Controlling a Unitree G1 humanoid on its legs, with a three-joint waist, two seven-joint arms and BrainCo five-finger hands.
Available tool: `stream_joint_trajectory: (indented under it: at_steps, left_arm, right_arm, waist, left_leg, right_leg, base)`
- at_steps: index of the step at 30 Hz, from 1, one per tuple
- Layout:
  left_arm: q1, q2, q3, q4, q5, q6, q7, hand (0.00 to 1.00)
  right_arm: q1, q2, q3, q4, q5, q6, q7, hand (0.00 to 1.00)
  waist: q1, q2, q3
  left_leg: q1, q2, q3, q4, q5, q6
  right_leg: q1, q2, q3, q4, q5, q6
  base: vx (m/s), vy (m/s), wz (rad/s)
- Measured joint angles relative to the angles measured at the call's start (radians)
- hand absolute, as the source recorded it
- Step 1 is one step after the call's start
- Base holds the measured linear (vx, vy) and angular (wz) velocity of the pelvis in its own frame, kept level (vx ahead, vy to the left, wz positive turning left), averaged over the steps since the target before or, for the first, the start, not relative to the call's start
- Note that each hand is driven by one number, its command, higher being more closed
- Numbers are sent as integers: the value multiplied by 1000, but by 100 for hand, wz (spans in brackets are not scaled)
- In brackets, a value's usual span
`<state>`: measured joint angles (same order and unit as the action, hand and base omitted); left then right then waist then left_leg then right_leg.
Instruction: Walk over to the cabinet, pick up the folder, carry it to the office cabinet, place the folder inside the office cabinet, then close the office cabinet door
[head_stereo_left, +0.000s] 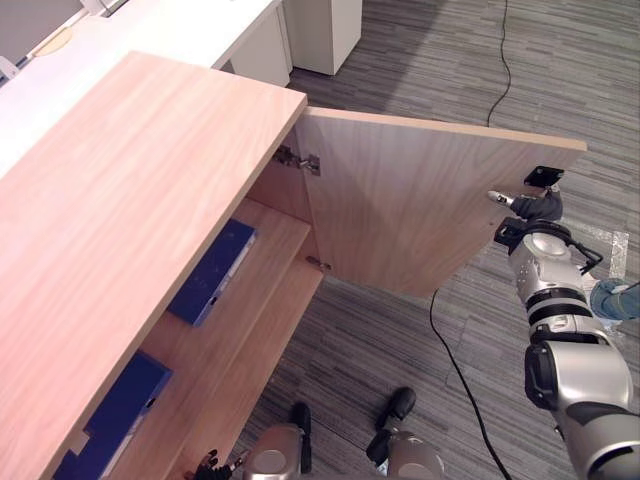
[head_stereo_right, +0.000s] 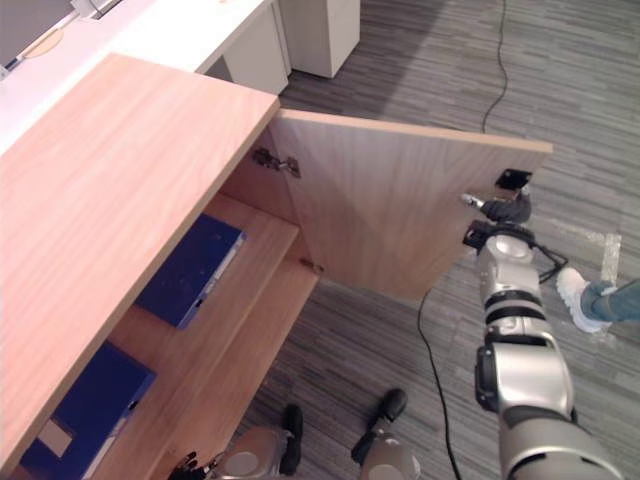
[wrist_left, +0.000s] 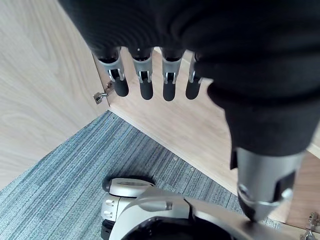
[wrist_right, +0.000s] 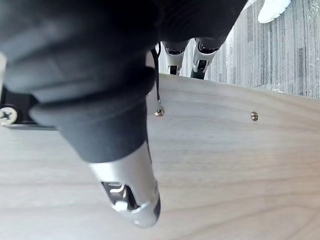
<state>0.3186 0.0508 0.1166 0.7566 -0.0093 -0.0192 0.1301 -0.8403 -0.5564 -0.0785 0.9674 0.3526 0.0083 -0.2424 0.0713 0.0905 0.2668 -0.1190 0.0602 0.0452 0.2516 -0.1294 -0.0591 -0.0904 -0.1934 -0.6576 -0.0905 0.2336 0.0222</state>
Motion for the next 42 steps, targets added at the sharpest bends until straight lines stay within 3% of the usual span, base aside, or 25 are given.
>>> stream_joint_trajectory:
  at_steps: [5,14,18,19,21,23,24,25,26,29,31,36,42]
  left_arm:
    - [-2,18,7,18,43,0,-4,0]
    - [-84,42,58,34,62,-4,-40,0]
    - [-103,43,61,34,65,-7,-52,0]
    - [-103,44,61,34,79,-6,-67,0]
    - [-106,44,54,24,81,-6,-83,0]
    - [-100,44,29,-21,84,4,-105,0]
    - [-93,44,19,-43,84,7,-114,0]
    - [-68,38,-1,-94,84,12,-132,0]
    - [-61,39,-13,-143,83,12,-153,0]
    - [-26,28,-52,-257,84,31,-206,0]
    - [3,30,-53,-313,86,39,-230,0]
    - [47,37,-52,-383,88,77,-291,0]
    - [46,37,-49,-478,95,95,-330,0]
  right_arm:
    - [2,-54,172,-122,-2,32,48,0]
    - [61,-277,565,-351,20,50,204,0]
    - [89,-376,756,-464,12,66,346,0]
    - [110,-388,847,-499,-17,81,446,0]
    - [141,-386,919,-553,-40,86,521,0]
    - [172,-350,1023,-661,-80,86,655,0]
    - [190,-331,1034,-680,-84,86,680,0]
    - [220,-285,1061,-710,-103,84,737,0]
    - [252,-244,1085,-728,-105,76,786,0]
    - [267,-137,1087,-740,-138,75,838,0]
    - [271,-152,1087,-737,-163,84,887,0]
    - [415,-299,1033,-766,-275,150,990,0]
    - [567,-341,892,-875,-296,168,1052,0]
  waist:
    - [-22,6,4]
    - [-28,7,3]
    - [-29,2,-23]
    - [-28,-5,-41]
    - [-25,-8,-50]
    - [-9,-12,-69]
    - [-2,-9,-80]
    - [17,9,-117]
    - [6,-5,-118]
    - [44,8,-129]
    - [44,2,-129]
    - [27,-49,-155]
    - [25,-57,-160]
  left_leg:
    - [-20,32,13,35,-21,-3]
    - [8,98,31,9,-9,-39]
    - [24,131,30,-17,6,-65]
    - [35,141,27,-37,14,-78]
    - [35,152,18,-41,15,-79]
    - [31,156,-1,-68,20,-80]
    - [31,161,-7,-84,27,-69]
    - [24,201,-1,-129,34,-67]
    - [25,187,-13,-134,45,-89]
    - [22,188,-53,-172,102,-91]
    - [19,186,-60,-189,126,-101]
    - [35,149,-54,-194,126,-98]
    - [66,116,-38,-177,99,-71]
  right_leg:
    - [-15,31,14,0,-1,-8]
    - [-21,104,45,-1,-27,-44]
    - [-20,142,47,-1,-47,-70]
    - [-20,156,47,-1,-64,-78]
    - [-20,169,44,-1,-74,-79]
    - [-35,183,45,-2,-99,-56]
    - [-40,189,39,-1,-125,-27]
    - [-75,194,19,79,-148,-61]
    - [-80,169,48,138,-186,-116]
    - [-58,190,16,76,-165,-105]
    - [-56,189,3,68,-160,-101]
    - [-17,170,1,7,-113,-83]
    - [18,136,9,5,-101,-58]
  base:
    - [22,53,-16]
    - [32,-18,-16]
    - [61,-89,-8]
    - [60,-80,-4]
    - [52,-87,-2]
    - [52,-110,-4]
    - [86,-96,-7]
    - [167,18,32]
    - [178,6,45]
    - [110,-60,42]
    - [79,2,22]
    - [102,66,5]
    - [75,103,-3]
